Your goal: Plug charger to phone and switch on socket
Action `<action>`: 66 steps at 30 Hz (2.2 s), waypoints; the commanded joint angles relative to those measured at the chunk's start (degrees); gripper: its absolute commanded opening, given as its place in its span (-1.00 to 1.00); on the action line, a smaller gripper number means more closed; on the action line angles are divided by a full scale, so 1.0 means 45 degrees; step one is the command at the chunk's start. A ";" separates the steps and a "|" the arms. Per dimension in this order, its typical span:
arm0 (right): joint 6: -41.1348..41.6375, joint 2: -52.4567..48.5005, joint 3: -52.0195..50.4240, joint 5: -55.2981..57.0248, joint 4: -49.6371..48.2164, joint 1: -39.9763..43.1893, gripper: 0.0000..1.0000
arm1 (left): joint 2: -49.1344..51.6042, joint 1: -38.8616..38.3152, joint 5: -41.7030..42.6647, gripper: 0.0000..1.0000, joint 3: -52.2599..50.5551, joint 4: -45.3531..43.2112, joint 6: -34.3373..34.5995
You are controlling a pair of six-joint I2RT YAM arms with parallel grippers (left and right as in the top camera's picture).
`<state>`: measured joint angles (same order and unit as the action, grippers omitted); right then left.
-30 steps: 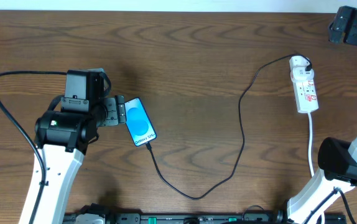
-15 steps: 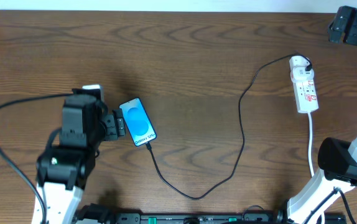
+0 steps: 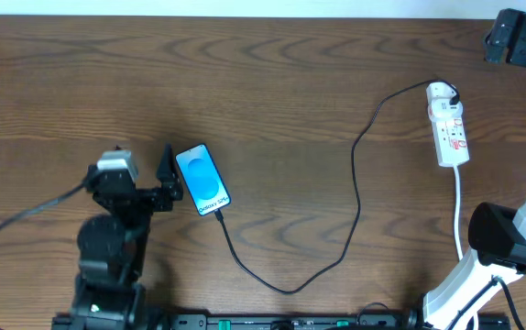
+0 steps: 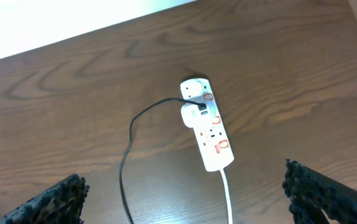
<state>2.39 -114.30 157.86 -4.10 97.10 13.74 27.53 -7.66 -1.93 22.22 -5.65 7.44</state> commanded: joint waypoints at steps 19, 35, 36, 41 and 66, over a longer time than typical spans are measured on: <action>0.0131 0.0019 0.0136 -0.0024 0.0039 -0.0073 0.99 | -0.4731 0.1200 0.0005 0.75 -0.4731 -0.3633 0.0170; 0.0131 0.0019 0.0136 -0.0024 0.0044 -0.0073 0.99 | -0.6101 0.1331 0.0058 0.75 -0.4886 -0.0073 0.0170; 0.0131 0.0019 0.0136 -0.0024 0.0039 -0.0073 0.99 | -0.6101 0.1331 0.0053 0.75 -0.4886 0.0117 0.0170; 0.0126 0.0019 0.0131 -0.0029 0.0039 -0.0073 0.98 | -0.6101 0.1331 0.0097 0.75 -0.4886 0.1132 0.0160; 0.0131 0.0019 0.0136 -0.0024 0.0039 -0.0073 0.99 | -0.6101 0.1331 0.2259 0.75 -0.4886 0.2025 -0.3186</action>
<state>2.39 -114.30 157.86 -4.10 97.10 13.74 0.58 -1.93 6.13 1.02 1.28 -5.76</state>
